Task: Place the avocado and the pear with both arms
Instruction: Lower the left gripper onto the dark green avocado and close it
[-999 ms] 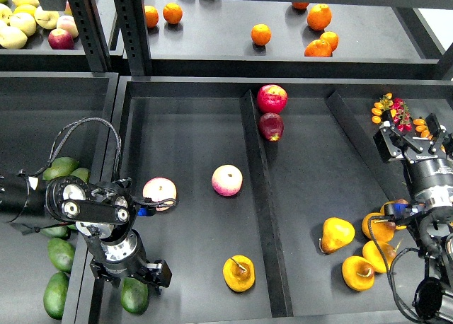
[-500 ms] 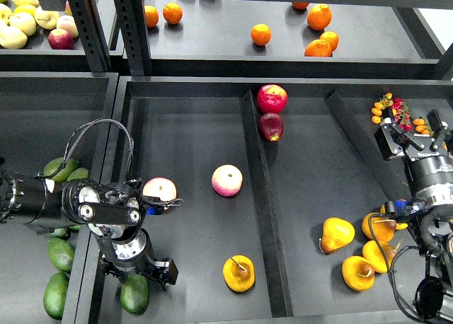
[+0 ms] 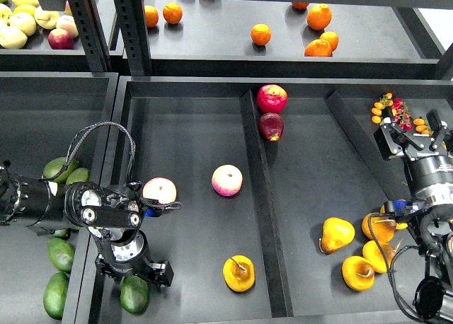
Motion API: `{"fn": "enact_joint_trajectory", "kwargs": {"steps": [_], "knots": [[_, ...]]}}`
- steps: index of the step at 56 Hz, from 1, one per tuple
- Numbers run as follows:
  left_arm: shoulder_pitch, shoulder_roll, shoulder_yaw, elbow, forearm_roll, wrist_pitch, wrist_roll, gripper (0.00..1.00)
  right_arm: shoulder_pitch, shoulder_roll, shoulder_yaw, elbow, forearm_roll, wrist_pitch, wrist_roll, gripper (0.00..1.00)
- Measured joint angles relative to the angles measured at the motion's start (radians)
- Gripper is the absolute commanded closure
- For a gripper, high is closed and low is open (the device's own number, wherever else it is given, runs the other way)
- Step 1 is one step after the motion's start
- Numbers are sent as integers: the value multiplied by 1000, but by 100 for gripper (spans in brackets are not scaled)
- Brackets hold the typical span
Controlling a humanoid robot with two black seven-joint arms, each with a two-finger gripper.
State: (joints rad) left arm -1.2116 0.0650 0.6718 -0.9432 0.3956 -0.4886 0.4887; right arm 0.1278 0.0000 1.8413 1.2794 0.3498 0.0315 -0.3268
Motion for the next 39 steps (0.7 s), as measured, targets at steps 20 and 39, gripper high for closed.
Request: {"fn": "enact_joint_trajectory", "kwargs": {"steps": [20, 39], "knots": [[22, -11, 0, 37, -1, 0, 0, 7, 6, 0, -2, -1, 0, -5, 0, 0], [47, -11, 0, 38, -12, 0, 0, 17, 7, 0, -2, -1, 0, -7, 0, 0]]}}
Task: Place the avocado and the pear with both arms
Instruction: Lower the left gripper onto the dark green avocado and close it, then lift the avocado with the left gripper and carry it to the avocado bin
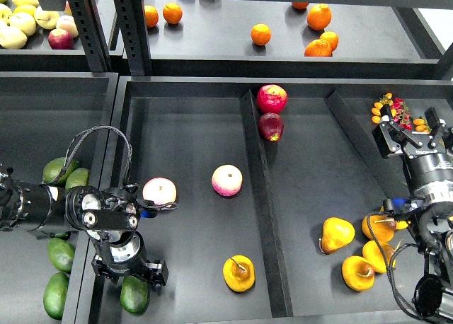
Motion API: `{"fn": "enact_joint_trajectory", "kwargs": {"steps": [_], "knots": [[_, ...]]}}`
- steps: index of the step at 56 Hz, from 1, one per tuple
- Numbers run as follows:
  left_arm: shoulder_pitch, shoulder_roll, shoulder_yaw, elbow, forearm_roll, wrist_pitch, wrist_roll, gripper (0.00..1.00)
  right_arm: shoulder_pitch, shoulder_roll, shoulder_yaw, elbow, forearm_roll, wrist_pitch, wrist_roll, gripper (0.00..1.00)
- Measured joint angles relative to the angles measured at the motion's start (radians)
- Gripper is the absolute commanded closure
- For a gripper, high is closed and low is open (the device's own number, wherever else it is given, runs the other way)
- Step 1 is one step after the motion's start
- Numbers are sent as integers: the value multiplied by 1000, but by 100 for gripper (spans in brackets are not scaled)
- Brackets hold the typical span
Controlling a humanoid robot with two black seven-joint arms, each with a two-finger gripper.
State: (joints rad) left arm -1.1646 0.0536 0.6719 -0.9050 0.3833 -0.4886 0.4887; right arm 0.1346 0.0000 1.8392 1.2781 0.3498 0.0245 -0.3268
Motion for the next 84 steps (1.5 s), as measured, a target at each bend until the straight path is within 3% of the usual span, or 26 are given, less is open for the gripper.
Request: {"fn": "enact_joint_trajectory", "kwargs": {"steps": [37, 43, 50, 72, 84], "knots": [[30, 6, -5, 45, -3, 0, 0, 41, -1, 0, 5, 1, 0, 1, 0, 0], [29, 7, -11, 55, -3, 0, 0, 52, -1, 0, 5, 1, 0, 1, 0, 0], [30, 9, -13, 66, -28, 0, 0, 72, -1, 0, 5, 1, 0, 2, 0, 0], [8, 7, -41, 98, -133, 0, 0, 73, -7, 0, 6, 0, 0, 4, 0, 0], [-125, 11, -175, 126, -162, 0, 0, 72, -13, 0, 3, 1, 0, 5, 0, 0]]}}
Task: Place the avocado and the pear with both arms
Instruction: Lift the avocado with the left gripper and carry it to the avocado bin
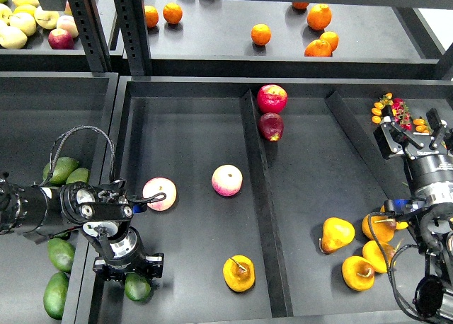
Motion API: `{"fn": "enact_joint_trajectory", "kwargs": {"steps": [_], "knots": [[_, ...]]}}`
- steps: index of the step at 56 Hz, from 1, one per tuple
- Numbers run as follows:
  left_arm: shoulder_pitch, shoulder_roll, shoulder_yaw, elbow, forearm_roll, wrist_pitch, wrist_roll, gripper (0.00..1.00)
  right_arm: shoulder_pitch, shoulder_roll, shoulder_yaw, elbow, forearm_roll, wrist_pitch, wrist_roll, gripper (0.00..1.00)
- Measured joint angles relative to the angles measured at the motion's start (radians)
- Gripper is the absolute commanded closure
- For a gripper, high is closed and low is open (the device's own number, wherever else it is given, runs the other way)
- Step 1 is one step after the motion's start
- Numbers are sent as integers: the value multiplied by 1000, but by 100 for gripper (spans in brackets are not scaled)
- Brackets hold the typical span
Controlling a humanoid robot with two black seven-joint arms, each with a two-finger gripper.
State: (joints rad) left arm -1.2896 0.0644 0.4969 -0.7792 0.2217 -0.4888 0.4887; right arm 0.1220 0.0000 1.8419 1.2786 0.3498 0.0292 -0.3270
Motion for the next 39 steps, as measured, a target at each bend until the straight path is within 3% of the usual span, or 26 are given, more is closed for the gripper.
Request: {"fn": "enact_joint_trajectory", "kwargs": {"steps": [16, 39], "knots": [[-126, 33, -46, 74, -34, 0, 0, 72, -7, 0, -8, 0, 0, 4, -2, 0], [-137, 373, -61, 64, -18, 0, 0, 71, -12, 0, -14, 1, -2, 9, -7, 0]]}}
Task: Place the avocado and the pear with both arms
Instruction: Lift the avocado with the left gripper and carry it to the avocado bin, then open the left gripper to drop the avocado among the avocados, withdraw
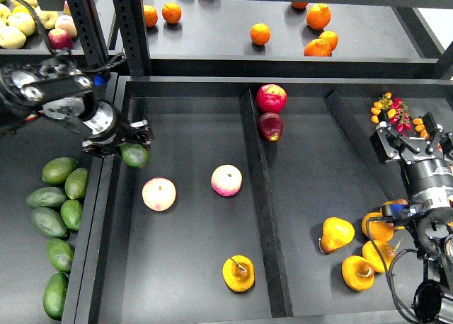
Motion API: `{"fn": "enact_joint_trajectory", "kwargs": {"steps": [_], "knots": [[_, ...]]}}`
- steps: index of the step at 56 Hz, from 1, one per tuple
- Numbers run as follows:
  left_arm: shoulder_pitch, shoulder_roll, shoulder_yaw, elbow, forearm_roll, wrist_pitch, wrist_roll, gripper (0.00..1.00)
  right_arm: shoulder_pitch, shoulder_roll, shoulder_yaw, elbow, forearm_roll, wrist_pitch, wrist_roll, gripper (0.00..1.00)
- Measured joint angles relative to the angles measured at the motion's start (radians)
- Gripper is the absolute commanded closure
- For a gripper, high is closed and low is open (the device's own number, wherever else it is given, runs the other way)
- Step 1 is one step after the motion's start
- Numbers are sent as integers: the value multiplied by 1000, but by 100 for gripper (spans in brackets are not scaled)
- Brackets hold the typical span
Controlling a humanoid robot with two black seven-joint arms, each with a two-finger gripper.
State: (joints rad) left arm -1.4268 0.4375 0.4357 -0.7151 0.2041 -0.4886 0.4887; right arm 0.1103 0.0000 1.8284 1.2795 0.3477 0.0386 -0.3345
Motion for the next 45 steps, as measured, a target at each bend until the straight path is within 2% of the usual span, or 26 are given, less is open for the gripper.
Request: {"fn": "enact_joint_trajectory", "kwargs": {"steps": [4, 20, 34, 45], "knots": [[30, 76, -18, -5, 12, 0, 0, 70, 0, 0, -2, 0, -3, 0, 0, 0], [167, 224, -93, -44, 59, 0, 0, 69, -5, 0, -3, 1, -4, 0, 0, 0], [324, 253, -219, -53, 143, 0, 0, 66, -10, 0, -5, 1, -4, 0, 0, 0], [376, 247, -242, -51, 163, 0, 0, 62, -11, 0, -6, 0, -6, 0, 0, 0]]}}
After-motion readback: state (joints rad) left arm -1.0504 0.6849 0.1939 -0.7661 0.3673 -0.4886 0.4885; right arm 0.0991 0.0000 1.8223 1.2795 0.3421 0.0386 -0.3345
